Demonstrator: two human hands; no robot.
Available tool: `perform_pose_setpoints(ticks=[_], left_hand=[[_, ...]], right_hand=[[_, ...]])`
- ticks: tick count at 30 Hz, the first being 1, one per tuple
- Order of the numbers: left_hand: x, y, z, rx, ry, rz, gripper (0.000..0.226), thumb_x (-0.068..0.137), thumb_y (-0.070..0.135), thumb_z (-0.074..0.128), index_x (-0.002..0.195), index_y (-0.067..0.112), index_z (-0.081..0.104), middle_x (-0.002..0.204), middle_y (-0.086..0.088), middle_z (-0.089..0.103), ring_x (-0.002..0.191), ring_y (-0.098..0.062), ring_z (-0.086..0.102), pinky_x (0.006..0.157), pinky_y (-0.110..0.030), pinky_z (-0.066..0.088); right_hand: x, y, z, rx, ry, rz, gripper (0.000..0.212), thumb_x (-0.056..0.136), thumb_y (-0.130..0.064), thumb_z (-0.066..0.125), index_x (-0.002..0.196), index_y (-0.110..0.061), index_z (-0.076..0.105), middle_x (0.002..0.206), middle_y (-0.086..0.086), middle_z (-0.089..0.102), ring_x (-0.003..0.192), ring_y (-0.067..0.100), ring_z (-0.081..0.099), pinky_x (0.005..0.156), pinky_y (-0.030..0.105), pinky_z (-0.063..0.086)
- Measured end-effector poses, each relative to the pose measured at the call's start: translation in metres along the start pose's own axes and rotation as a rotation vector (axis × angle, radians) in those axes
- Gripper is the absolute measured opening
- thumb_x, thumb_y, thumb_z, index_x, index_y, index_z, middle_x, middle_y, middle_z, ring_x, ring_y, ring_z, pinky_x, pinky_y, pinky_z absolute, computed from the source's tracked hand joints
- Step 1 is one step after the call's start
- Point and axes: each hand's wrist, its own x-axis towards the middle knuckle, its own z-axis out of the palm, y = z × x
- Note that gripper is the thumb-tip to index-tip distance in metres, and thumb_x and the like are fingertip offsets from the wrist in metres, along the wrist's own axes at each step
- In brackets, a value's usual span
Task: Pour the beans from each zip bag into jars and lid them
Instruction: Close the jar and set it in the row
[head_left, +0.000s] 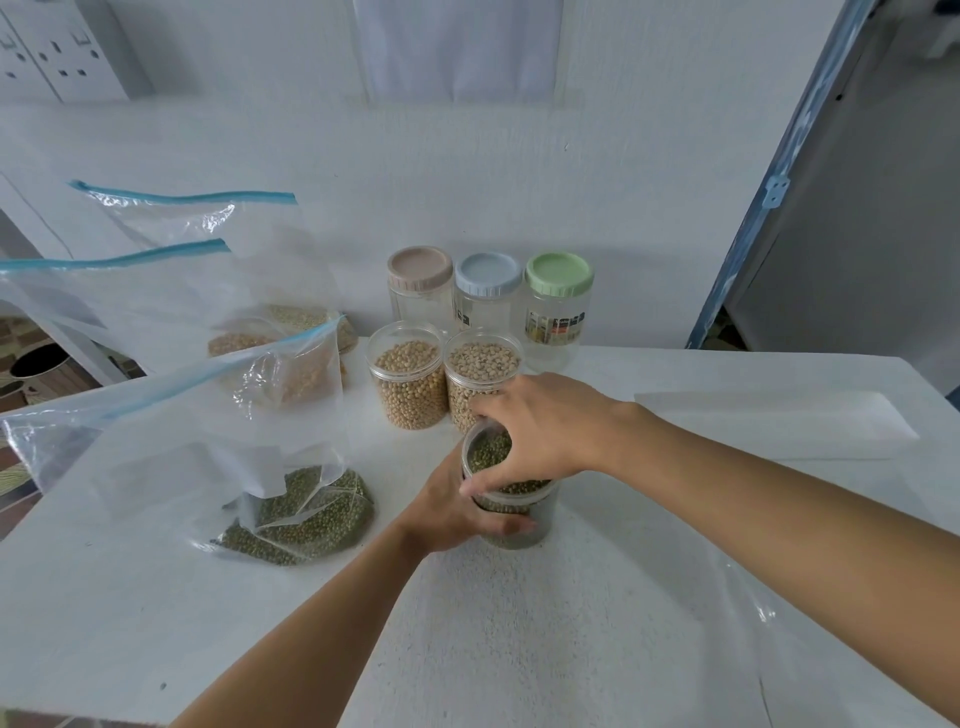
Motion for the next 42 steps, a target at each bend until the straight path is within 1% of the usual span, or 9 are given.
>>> perform_pose_setpoints(ticks=[6,9,12,18,22,26,29,35,42], left_hand=[[0.004,-0.002,0.001,-0.009,-0.039,0.027,0.093,0.065,-0.021,0.083,0.145,0.004,0.043,0.137,-0.017,0.061,0.131,-0.033,0.057,0.109,-0.044,0.048],[0.004,-0.004,0.001,0.028,-0.013,0.044,0.091,0.063,-0.022,0.083,0.141,0.007,0.046,0.134,-0.002,0.064,0.128,-0.024,0.059,0.104,-0.031,0.049],[0.004,-0.002,0.002,0.013,-0.015,0.037,0.085,0.064,-0.022,0.083,0.137,0.004,0.049,0.126,-0.005,0.067,0.123,-0.024,0.063,0.101,-0.027,0.048],[0.003,-0.001,0.001,-0.015,-0.021,0.032,0.093,0.066,-0.013,0.088,0.144,0.011,0.044,0.137,-0.007,0.062,0.131,-0.029,0.057,0.107,-0.041,0.049],[0.003,-0.002,0.000,-0.024,-0.023,0.019,0.095,0.065,-0.017,0.086,0.146,0.009,0.042,0.138,-0.014,0.060,0.133,-0.032,0.056,0.111,-0.043,0.046],[0.003,0.002,0.002,0.032,-0.012,0.071,0.090,0.064,-0.019,0.085,0.138,0.016,0.048,0.132,0.009,0.065,0.127,-0.015,0.060,0.102,-0.025,0.048],[0.003,-0.001,0.002,0.056,0.004,0.076,0.083,0.064,-0.017,0.086,0.134,0.010,0.050,0.124,0.007,0.068,0.120,-0.014,0.064,0.098,-0.023,0.049],[0.000,-0.002,0.002,0.100,0.015,0.108,0.068,0.065,-0.015,0.087,0.122,0.007,0.056,0.111,0.002,0.071,0.102,-0.016,0.069,0.086,-0.028,0.056],[-0.004,0.011,0.005,0.128,0.051,0.142,0.063,0.065,0.012,0.090,0.119,0.024,0.060,0.110,-0.002,0.072,0.104,-0.025,0.070,0.084,-0.038,0.059]], right_hand=[[-0.004,0.009,0.000,-0.104,0.100,0.178,0.084,0.083,-0.091,0.025,0.089,-0.014,0.059,0.080,0.001,0.061,0.071,0.020,0.060,0.064,0.038,0.050],[-0.008,0.020,0.004,0.205,-0.067,-0.067,0.064,0.085,-0.076,0.057,0.133,-0.034,0.051,0.130,-0.006,0.052,0.121,0.017,0.051,0.099,0.038,0.047],[-0.011,0.024,0.008,0.346,-0.183,-0.211,0.069,0.082,-0.051,0.077,0.143,-0.050,0.045,0.152,-0.013,0.035,0.140,0.011,0.029,0.113,0.034,0.031],[-0.011,0.005,0.016,-0.059,0.004,0.085,0.082,0.083,-0.091,0.030,0.141,-0.035,0.040,0.121,0.005,0.057,0.103,0.026,0.057,0.077,0.040,0.046],[-0.015,0.008,0.010,-0.143,0.186,0.247,0.085,0.087,-0.089,0.015,0.098,-0.015,0.056,0.073,0.001,0.058,0.063,0.018,0.057,0.063,0.037,0.051],[-0.015,0.020,0.003,0.152,-0.006,-0.068,0.064,0.088,-0.073,0.055,0.139,-0.035,0.050,0.139,-0.003,0.051,0.128,0.018,0.045,0.104,0.039,0.043],[-0.012,0.020,0.009,0.310,-0.162,-0.191,0.067,0.084,-0.057,0.073,0.144,-0.051,0.045,0.154,-0.012,0.035,0.142,0.013,0.027,0.115,0.038,0.031],[-0.009,-0.009,0.027,-0.040,0.054,-0.008,0.069,0.085,-0.072,0.050,0.146,-0.045,0.032,0.142,0.005,0.039,0.125,0.035,0.038,0.089,0.046,0.052],[-0.004,-0.029,0.036,-0.148,0.155,0.146,0.066,0.089,-0.068,0.042,0.144,-0.032,0.041,0.141,0.017,0.043,0.115,0.045,0.044,0.068,0.040,0.043]])
